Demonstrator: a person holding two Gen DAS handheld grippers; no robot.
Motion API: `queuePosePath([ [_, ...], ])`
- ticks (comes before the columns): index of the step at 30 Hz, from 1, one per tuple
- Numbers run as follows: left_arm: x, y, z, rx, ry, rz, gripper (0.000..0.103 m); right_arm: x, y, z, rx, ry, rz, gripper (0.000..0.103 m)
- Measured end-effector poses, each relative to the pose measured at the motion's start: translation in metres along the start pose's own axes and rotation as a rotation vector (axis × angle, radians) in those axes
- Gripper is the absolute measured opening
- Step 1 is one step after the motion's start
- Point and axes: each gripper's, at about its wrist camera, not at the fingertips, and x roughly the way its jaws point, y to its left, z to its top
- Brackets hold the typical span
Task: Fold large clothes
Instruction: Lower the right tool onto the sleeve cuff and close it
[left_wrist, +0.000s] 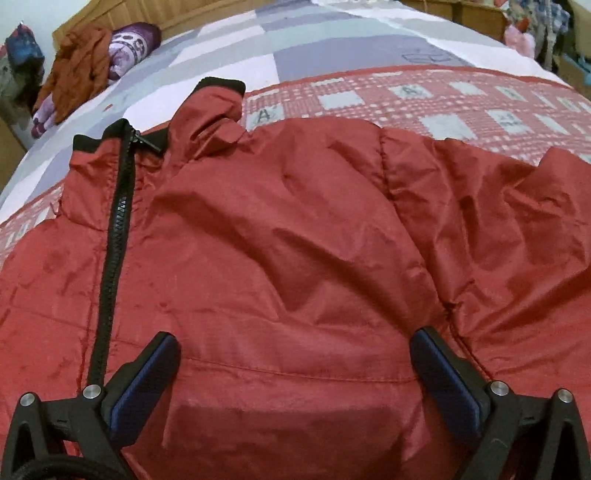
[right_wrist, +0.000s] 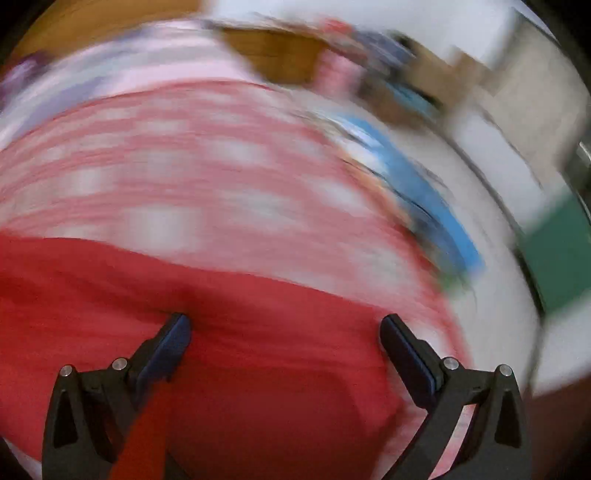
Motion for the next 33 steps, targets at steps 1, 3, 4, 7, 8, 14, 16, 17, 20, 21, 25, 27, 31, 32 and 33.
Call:
queuePosePath([
  [1, 0.000, -0.002, -0.002, -0.001, -0.008, 0.009, 0.103, 0.000, -0.019, -0.001, 0.029, 0.010, 0.007, 0.103],
  [3, 0.000, -0.003, -0.003, 0.000, -0.014, 0.016, 0.103, -0.008, -0.029, -0.001, -0.002, -0.008, -0.018, 0.103],
  [4, 0.000, -0.003, -0.003, 0.001, -0.012, 0.017, 0.103, -0.011, -0.027, 0.001, -0.022, -0.011, -0.020, 0.103],
  [7, 0.000, -0.003, -0.002, 0.003, -0.009, 0.016, 0.103, -0.014, -0.028, 0.004, -0.001, -0.014, -0.045, 0.103],
  [8, 0.000, -0.004, -0.002, 0.006, -0.010, 0.019, 0.103, -0.022, -0.027, 0.004, 0.035, -0.027, -0.061, 0.103],
  [14, 0.001, -0.004, -0.002, 0.015, -0.022, 0.034, 0.103, -0.062, -0.043, -0.057, 0.288, -0.012, -0.001, 0.103],
  [16, 0.002, -0.004, -0.003, 0.013, -0.024, 0.032, 0.103, -0.065, -0.046, -0.073, 0.337, 0.025, 0.004, 0.103],
  [17, 0.002, -0.005, -0.003, 0.014, -0.025, 0.033, 0.103, -0.064, -0.048, -0.079, 0.366, 0.042, 0.018, 0.103],
  [20, 0.002, -0.005, -0.003, 0.017, -0.032, 0.039, 0.103, -0.057, -0.053, -0.090, 0.481, 0.101, 0.078, 0.103],
  [21, 0.001, -0.005, -0.003, 0.018, -0.034, 0.041, 0.103, -0.053, -0.053, -0.091, 0.518, 0.119, 0.103, 0.103],
  [25, 0.002, -0.005, -0.002, 0.019, -0.037, 0.041, 0.103, -0.042, -0.051, -0.096, 0.665, 0.146, 0.253, 0.103],
  [27, 0.002, -0.005, -0.002, 0.018, -0.037, 0.040, 0.103, -0.033, -0.044, -0.093, 0.705, 0.136, 0.307, 0.103],
  [31, 0.001, -0.005, -0.003, 0.018, -0.038, 0.040, 0.103, -0.021, -0.046, -0.084, 0.791, 0.088, 0.316, 0.102],
  [32, 0.001, -0.005, -0.003, 0.018, -0.039, 0.041, 0.103, -0.020, -0.052, -0.081, 0.850, 0.054, 0.366, 0.095],
  [33, 0.001, -0.006, -0.002, 0.019, -0.040, 0.040, 0.103, -0.021, -0.056, -0.079, 0.887, 0.021, 0.410, 0.063],
])
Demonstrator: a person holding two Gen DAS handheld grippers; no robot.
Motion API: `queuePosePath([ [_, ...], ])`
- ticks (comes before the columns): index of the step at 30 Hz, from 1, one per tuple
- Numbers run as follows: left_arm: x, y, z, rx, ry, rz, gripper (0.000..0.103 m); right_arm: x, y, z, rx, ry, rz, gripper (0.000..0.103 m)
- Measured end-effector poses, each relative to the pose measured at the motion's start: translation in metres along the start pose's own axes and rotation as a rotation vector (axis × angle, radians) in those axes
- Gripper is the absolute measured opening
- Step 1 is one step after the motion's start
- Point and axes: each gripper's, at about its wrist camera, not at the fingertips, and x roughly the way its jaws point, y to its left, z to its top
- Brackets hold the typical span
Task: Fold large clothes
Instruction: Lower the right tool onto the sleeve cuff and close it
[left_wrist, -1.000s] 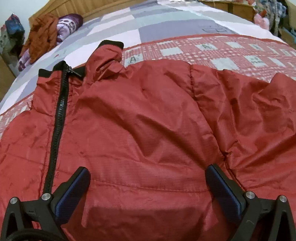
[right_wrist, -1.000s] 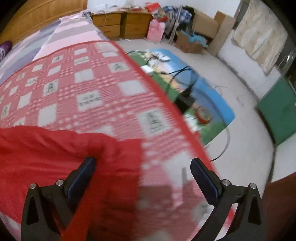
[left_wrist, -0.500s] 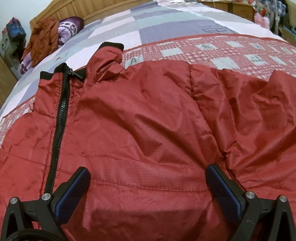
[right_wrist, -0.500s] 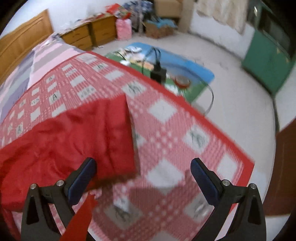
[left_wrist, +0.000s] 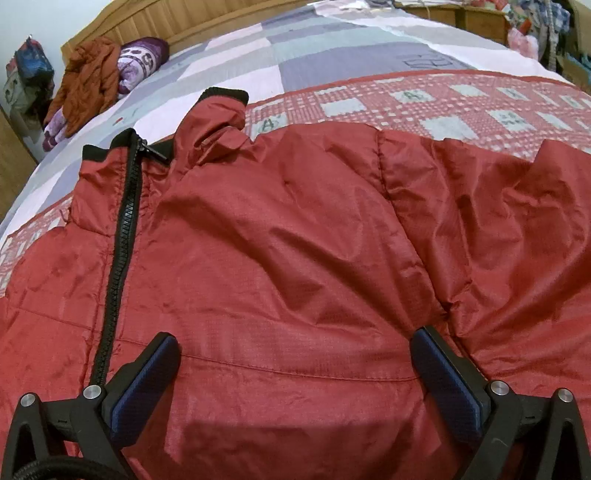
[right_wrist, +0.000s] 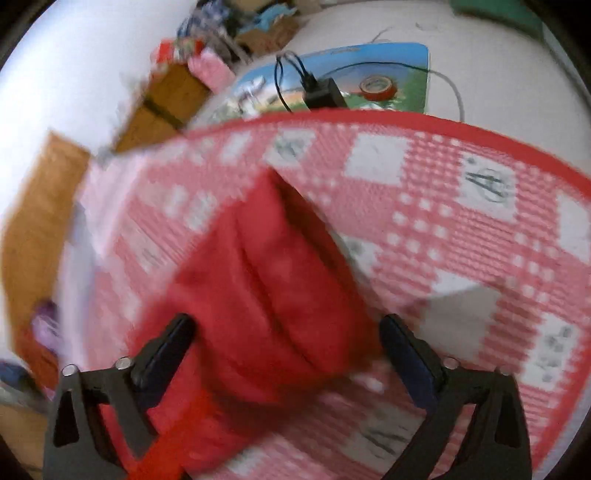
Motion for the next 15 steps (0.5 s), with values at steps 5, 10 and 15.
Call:
queuePosePath([
  [5, 0.000, 0.000, 0.001, 0.001, 0.005, -0.008, 0.103, -0.006, 0.011, 0.017, -0.064, 0.001, -0.017, 0.022],
  [10, -0.007, 0.006, 0.009, 0.026, 0.028, -0.025, 0.103, -0.025, 0.022, 0.024, -0.138, -0.093, -0.138, 0.008],
  [15, -0.018, 0.020, 0.004, -0.010, 0.042, -0.030, 0.103, -0.036, 0.041, 0.018, -0.261, -0.084, -0.120, 0.008],
])
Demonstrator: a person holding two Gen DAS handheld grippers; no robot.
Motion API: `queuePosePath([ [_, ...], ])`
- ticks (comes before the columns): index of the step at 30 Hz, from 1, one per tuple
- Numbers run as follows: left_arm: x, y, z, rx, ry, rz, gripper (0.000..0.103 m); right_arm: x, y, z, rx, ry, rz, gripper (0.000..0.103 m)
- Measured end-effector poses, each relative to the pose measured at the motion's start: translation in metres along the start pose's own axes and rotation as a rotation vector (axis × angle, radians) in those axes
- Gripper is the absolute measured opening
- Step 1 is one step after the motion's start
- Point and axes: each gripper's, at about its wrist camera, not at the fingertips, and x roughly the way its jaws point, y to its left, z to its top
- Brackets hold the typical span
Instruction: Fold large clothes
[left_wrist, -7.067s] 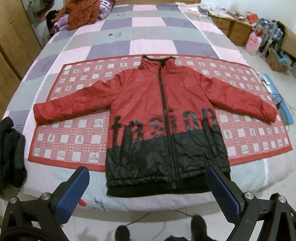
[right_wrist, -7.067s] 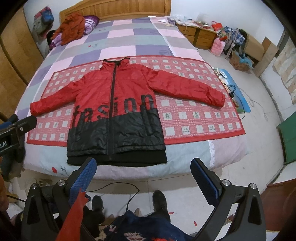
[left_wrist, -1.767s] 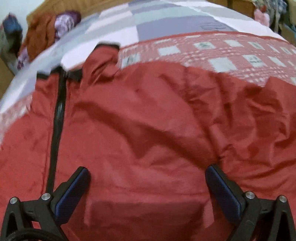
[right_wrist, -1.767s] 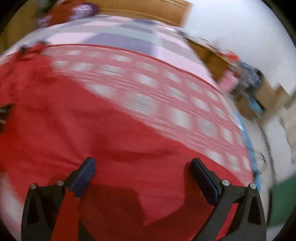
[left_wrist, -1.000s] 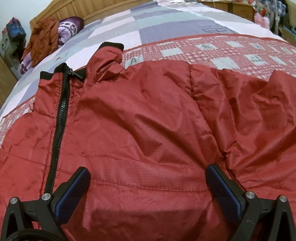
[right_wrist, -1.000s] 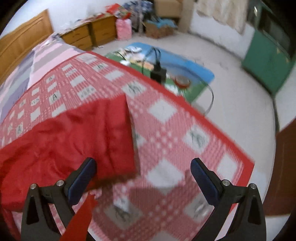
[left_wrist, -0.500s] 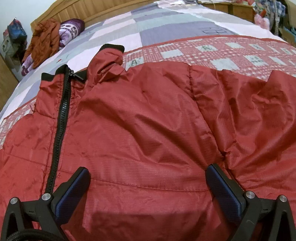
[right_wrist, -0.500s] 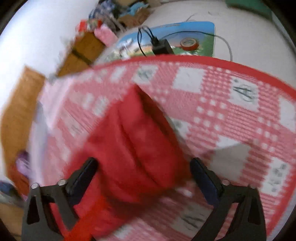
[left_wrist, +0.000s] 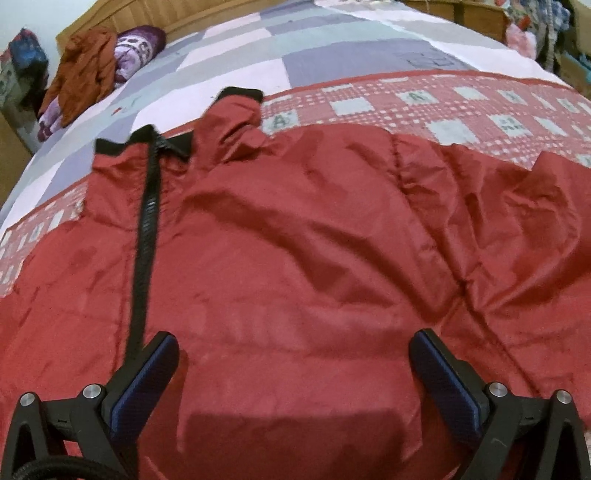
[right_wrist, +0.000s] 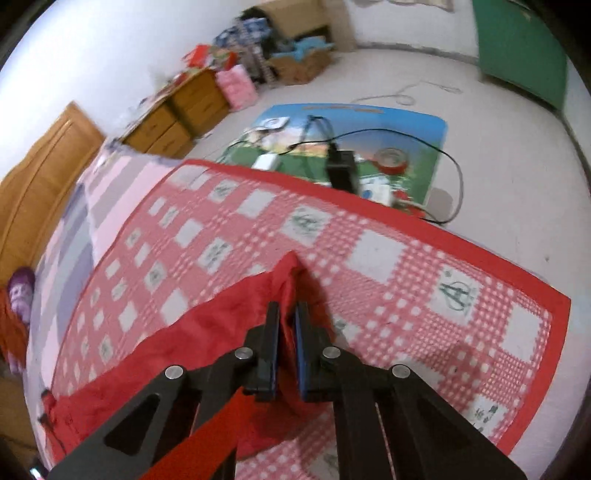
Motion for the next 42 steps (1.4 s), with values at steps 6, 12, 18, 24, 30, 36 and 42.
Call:
queuePosePath([
  [6, -0.009, 0.007, -0.030, 0.019, 0.011, -0.008, 0.103, -0.021, 0.006, -0.034, 0.031, 0.037, 0.040, 0.084],
  [12, -0.008, 0.009, -0.040, 0.013, 0.006, -0.013, 0.103, -0.015, 0.011, -0.068, 0.043, 0.106, -0.018, 0.086],
  [18, -0.009, 0.006, -0.041, 0.028, -0.005, 0.007, 0.103, -0.034, -0.002, -0.097, 0.192, 0.105, -0.050, 0.086],
  [24, -0.009, 0.006, -0.042, 0.028, -0.013, 0.010, 0.103, -0.030, -0.035, -0.123, 0.371, 0.152, -0.013, 0.086],
  [30, -0.010, 0.002, -0.046, 0.045, -0.028, 0.033, 0.103, 0.007, -0.011, -0.094, 0.300, 0.108, 0.158, 0.086],
  [36, -0.010, 0.003, -0.046, 0.046, -0.031, 0.035, 0.103, 0.037, -0.026, -0.049, 0.399, 0.066, 0.208, 0.079],
  [42, -0.010, 0.003, -0.047, 0.047, -0.034, 0.036, 0.103, 0.034, -0.034, -0.041, 0.368, 0.082, 0.249, 0.035],
])
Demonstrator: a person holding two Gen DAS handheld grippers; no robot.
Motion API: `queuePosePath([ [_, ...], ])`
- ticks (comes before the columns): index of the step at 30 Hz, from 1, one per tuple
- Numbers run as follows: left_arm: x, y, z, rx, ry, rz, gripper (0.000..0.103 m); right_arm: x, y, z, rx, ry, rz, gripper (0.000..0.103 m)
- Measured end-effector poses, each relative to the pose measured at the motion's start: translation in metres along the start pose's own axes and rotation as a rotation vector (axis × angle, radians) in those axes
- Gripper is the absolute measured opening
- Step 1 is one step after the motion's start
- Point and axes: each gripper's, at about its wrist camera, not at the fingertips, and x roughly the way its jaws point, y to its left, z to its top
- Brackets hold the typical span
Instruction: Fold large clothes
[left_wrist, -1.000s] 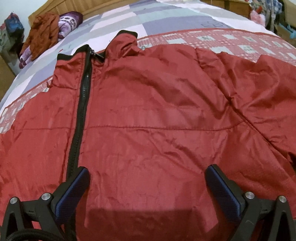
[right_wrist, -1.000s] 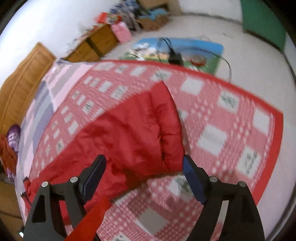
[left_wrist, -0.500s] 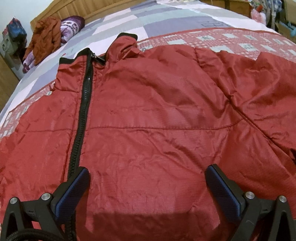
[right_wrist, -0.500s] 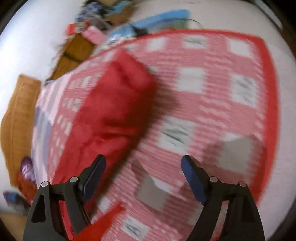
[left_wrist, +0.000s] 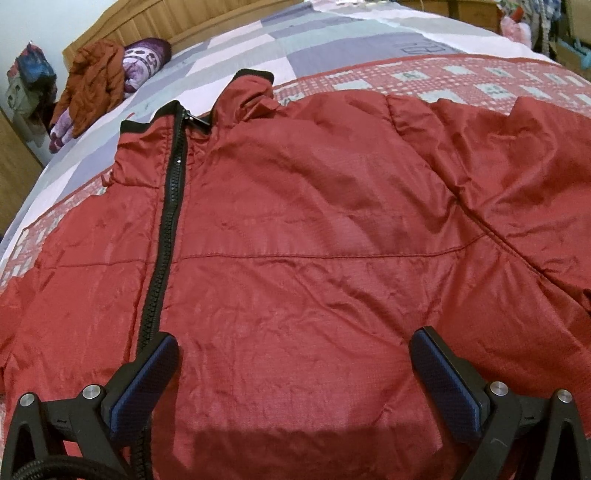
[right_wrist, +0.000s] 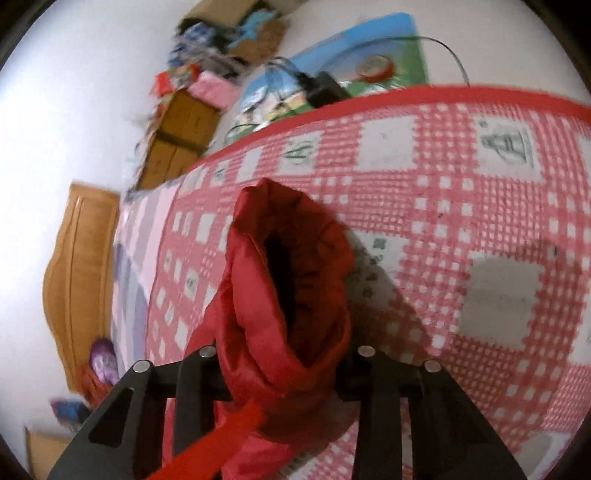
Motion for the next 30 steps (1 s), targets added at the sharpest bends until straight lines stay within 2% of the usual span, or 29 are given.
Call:
queuePosePath([
  [2, 0.000, 0.000, 0.000, -0.003, 0.000, -0.005, 0.103, -0.010, 0.004, -0.003, -0.033, -0.012, -0.001, 0.034],
  [6, -0.003, 0.001, 0.000, -0.005, 0.001, -0.011, 0.103, -0.026, 0.042, -0.011, -0.224, -0.080, -0.086, 0.034],
  [11, -0.013, 0.006, 0.004, 0.020, 0.006, -0.023, 0.103, -0.051, 0.121, -0.038, -0.552, -0.209, -0.232, 0.033],
  [16, -0.031, 0.036, 0.006, -0.010, -0.008, -0.017, 0.103, -0.069, 0.195, -0.079, -0.804, -0.312, -0.248, 0.033],
  [20, -0.043, 0.077, -0.001, -0.050, -0.003, 0.013, 0.103, -0.077, 0.253, -0.148, -0.991, -0.325, -0.180, 0.033],
  [24, -0.051, 0.133, -0.019, -0.114, 0.015, 0.047, 0.103, -0.073, 0.296, -0.230, -1.134, -0.289, -0.103, 0.032],
  [30, -0.050, 0.211, -0.054, -0.178, 0.064, 0.099, 0.103, -0.045, 0.345, -0.382, -1.304, -0.200, 0.026, 0.030],
])
